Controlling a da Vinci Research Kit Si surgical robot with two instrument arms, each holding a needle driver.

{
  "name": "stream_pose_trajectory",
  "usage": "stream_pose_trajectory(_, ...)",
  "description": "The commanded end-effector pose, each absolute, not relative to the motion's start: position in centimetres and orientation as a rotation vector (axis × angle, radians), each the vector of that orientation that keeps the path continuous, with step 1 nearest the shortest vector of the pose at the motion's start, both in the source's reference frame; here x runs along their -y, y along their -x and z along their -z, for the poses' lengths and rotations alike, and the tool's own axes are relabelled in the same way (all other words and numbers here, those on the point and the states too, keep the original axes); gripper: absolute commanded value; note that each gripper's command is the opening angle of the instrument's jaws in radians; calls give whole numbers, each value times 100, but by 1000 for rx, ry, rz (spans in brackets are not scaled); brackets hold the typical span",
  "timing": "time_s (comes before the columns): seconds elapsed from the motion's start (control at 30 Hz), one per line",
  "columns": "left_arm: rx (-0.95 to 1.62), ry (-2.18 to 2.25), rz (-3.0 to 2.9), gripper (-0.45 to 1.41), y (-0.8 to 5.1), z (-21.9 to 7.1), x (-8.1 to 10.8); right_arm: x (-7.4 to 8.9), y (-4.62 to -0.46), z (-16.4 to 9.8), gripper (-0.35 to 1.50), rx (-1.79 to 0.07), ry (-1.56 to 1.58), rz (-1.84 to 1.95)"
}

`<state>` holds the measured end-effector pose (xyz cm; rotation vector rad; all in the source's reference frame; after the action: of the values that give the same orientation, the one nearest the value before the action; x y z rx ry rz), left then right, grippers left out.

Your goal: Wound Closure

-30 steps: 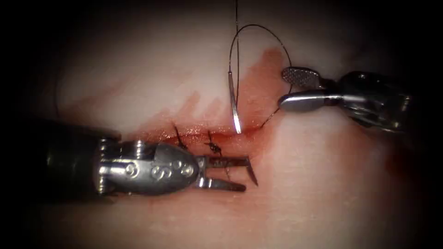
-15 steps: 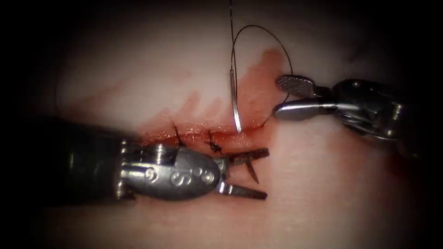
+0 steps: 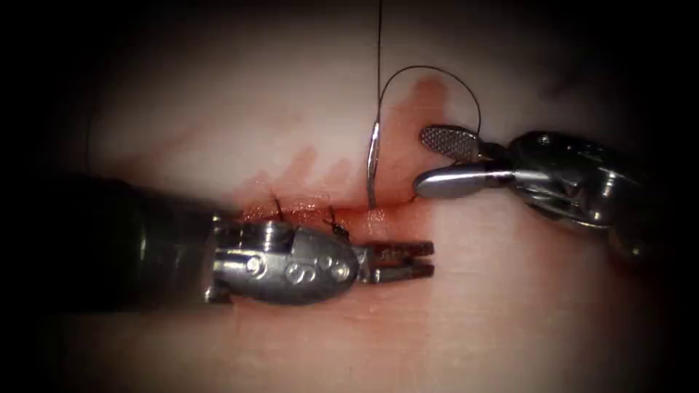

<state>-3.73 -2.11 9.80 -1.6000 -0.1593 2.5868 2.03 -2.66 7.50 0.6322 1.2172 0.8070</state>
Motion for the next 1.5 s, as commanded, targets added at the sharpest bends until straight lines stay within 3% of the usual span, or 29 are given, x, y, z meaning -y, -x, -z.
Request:
stream_pose_trajectory(0.03,178,1593,-2571,-45,376,-984,215,270,-208,-754,133,-1221,-632,-810)
stream_pose_trajectory(0.47,687,1602,-2017,-45,376,-932,219,265,-182,-728,133,-1226,-659,-813)
stream_pose_trajectory(1.0,1022,1687,-1525,-45,368,-873,209,275,-181,-714,133,-1225,-706,-782)
stream_pose_trajectory(1.17,998,1718,-1609,-45,356,-859,202,280,-176,-700,141,-1236,-724,-707)
stream_pose_trajectory(1.2,975,1733,-1658,-45,353,-855,200,283,-174,-696,140,-1247,-720,-669)
stream_pose_trajectory(1.23,915,1763,-1759,-45,346,-847,197,294,-171,-688,125,-1249,-709,-566)
stream_pose_trajectory(1.5,538,1906,-2079,-45,317,-801,171,337,-182,-667,125,-1166,-586,-303)
